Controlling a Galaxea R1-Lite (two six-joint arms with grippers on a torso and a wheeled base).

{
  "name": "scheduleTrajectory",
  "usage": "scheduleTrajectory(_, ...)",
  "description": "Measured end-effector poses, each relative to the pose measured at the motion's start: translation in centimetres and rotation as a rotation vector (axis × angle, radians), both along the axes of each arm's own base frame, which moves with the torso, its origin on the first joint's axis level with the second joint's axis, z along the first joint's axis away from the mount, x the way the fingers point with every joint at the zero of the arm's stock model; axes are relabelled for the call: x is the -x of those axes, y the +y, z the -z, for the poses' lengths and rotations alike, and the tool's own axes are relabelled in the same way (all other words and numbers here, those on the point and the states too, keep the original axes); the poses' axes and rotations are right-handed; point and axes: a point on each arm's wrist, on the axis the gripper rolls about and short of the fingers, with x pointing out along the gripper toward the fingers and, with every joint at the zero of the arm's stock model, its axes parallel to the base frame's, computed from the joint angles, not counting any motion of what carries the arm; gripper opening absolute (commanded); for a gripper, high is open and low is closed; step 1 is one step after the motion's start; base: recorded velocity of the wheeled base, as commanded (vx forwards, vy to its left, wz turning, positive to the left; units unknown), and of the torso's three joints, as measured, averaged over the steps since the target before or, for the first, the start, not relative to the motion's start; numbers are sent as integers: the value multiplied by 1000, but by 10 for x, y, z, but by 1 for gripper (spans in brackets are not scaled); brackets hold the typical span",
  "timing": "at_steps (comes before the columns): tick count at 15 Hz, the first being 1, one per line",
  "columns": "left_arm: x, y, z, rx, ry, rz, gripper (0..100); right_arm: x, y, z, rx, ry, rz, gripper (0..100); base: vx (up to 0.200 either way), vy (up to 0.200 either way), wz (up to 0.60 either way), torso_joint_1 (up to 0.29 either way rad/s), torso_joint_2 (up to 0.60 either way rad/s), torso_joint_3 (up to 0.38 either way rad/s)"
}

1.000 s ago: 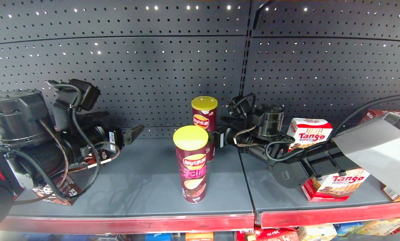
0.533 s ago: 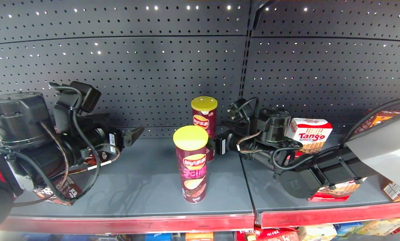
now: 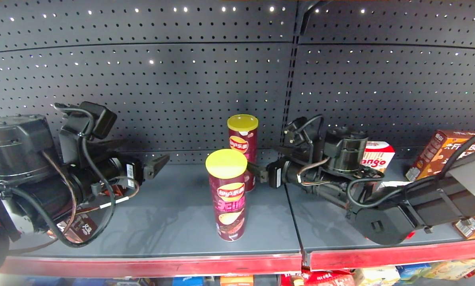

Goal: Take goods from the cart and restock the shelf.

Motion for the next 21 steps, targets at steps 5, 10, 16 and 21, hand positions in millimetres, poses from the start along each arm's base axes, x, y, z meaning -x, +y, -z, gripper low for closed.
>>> scheduleTrajectory(5,4,1,0,0,0,0,100,14,-20,-14,12,-34,23,100,0,0,0,0,0,0)
scheduleTrajectory(10,5,1,-1,1,-3,1,100,27,-44,-37,-13,-81,83,100,0,0,0,0,0,0)
scheduleTrajectory(16,5,1,7,-4,26,5,100,66,-77,-88,-114,-193,325,100,0,0,0,0,0,0)
scheduleTrajectory(21,2,0,21,-12,80,7,100,145,-104,-95,-154,-167,481,100,0,0,0,0,0,0)
